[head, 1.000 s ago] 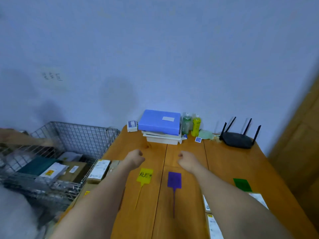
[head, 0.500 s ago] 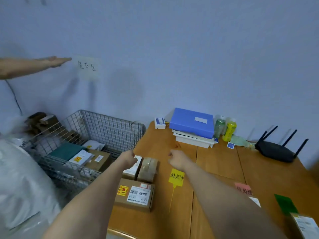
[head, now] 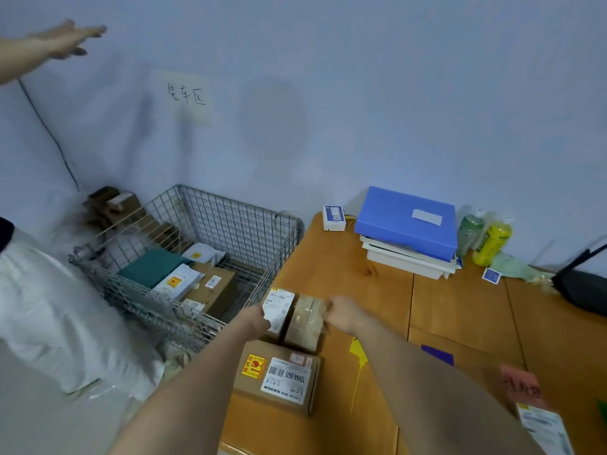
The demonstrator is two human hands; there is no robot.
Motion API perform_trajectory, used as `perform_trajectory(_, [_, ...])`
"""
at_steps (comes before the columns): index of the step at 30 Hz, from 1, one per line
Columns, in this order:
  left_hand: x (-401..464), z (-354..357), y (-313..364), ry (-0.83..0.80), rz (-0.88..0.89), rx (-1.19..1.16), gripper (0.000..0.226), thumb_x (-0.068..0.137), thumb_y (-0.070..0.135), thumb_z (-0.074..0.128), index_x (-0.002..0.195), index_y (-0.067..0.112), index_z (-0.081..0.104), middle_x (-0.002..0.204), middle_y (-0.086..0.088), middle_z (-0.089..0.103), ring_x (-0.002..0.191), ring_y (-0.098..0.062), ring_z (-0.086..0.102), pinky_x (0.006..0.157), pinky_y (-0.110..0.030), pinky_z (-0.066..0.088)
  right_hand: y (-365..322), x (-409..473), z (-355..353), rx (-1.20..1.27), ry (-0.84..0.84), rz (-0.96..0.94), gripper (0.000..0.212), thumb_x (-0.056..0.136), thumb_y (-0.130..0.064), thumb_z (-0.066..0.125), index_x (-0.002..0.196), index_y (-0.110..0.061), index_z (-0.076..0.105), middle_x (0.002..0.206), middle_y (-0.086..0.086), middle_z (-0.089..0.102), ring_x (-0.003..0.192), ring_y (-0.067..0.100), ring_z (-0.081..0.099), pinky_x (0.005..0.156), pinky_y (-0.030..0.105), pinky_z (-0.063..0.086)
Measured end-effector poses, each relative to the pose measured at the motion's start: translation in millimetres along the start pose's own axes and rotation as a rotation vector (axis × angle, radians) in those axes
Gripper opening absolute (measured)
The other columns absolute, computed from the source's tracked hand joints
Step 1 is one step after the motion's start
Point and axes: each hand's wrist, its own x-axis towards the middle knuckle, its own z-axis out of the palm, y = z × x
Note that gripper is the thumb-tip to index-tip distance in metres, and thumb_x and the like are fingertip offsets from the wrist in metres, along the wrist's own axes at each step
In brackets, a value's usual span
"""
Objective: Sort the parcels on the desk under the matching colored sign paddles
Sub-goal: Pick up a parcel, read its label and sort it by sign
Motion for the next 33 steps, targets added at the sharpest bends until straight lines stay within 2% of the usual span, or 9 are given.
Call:
perform_trajectory(3, [12,6,6,-0.022,-0.016,0.021,0.041,0.095,0.020,0.046,0.133,0.004,0.043,0.134,-0.015,0.050,0.119,-0.028,0.051,0.094,-0.033,0.045,-1,14,0,0.041,-0.029,0.007,0.034,0.093,-0.020,0.046,0.124,-0.009,0.055,0.126,0.011,0.058,0.116,0.027,0.054,0.092,0.030,0.043])
perform_trajectory(6, [27,16,13,-0.052,-0.025,0.014,0.043,0.095,0.021,0.046,0.134,0.004,0.042,0.135,-0.015,0.049,0.120,-0.028,0.050,0.093,-0.033,0.044,1,30,6,0.072,-0.058,-0.009,0.024,0.092,-0.018,0.046,0.111,-0.019,0.061,0.118,0.011,0.059,0.119,0.029,0.053,0.084,0.025,0.040])
perform_trajectory(8, [34,21,14,-0.070,-0.034,0.005,0.043,0.095,0.021,0.047,0.135,0.005,0.041,0.135,-0.015,0.048,0.121,-0.027,0.050,0.093,-0.033,0.044,1,39,12,0.090,-0.055,0.000,0.032,0.093,-0.016,0.046,0.124,-0.011,0.057,0.129,0.013,0.057,0.121,0.027,0.051,0.087,0.023,0.040])
perform_trajectory(13, [61,23,-1,-0.079,-0.034,0.016,0.040,0.093,0.018,0.048,0.131,0.005,0.043,0.127,-0.014,0.052,0.107,-0.023,0.054,0.089,-0.031,0.047,1,59,35,0.116,-0.090,0.074,0.038,0.093,-0.019,0.048,0.129,-0.007,0.052,0.133,0.012,0.054,0.119,0.026,0.052,0.094,0.027,0.042])
perform_trajectory(16, [78,19,-12,-0.090,-0.043,0.028,0.039,0.092,0.017,0.050,0.129,0.006,0.045,0.124,-0.014,0.053,0.109,-0.025,0.056,0.091,-0.033,0.050,-4,74,47,0.204,-0.101,0.133,0.039,0.092,-0.020,0.050,0.129,-0.007,0.051,0.130,0.012,0.055,0.116,0.025,0.054,0.088,0.026,0.042])
perform_trajectory(20, [105,17,-26,-0.111,0.000,0.021,0.042,0.087,0.018,0.053,0.128,0.009,0.048,0.119,-0.011,0.057,0.106,-0.023,0.058,0.089,-0.033,0.051,-21,95,59,0.319,-0.099,0.191,0.043,0.092,-0.013,0.048,0.135,-0.007,0.046,0.137,0.009,0.050,0.124,0.024,0.049,0.099,0.029,0.039])
perform_trajectory(23, [126,20,-36,-0.136,-0.006,-0.013,0.044,0.086,0.017,0.056,0.129,0.013,0.048,0.120,-0.009,0.058,0.106,-0.023,0.060,0.089,-0.034,0.053,-39,111,75,0.425,-0.121,0.215,0.043,0.089,-0.012,0.050,0.132,-0.008,0.050,0.131,0.008,0.056,0.118,0.024,0.053,0.101,0.033,0.042])
perform_trajectory(27, [143,24,-40,-0.207,0.013,-0.089,0.047,0.089,0.010,0.052,0.135,0.011,0.042,0.126,-0.013,0.057,0.113,-0.026,0.058,0.093,-0.035,0.051,-52,125,93,0.493,-0.122,0.290,0.040,0.090,-0.013,0.051,0.129,-0.009,0.051,0.128,0.008,0.057,0.110,0.021,0.054,0.092,0.032,0.042])
perform_trajectory(33, [164,32,-49,-0.324,-0.045,-0.267,0.043,0.091,0.010,0.050,0.133,0.009,0.042,0.126,-0.013,0.057,0.100,-0.021,0.057,0.077,-0.026,0.049,-58,146,104,0.539,-0.089,0.360,0.036,0.090,-0.010,0.049,0.125,-0.011,0.055,0.127,0.009,0.059,0.116,0.025,0.055,0.097,0.035,0.043])
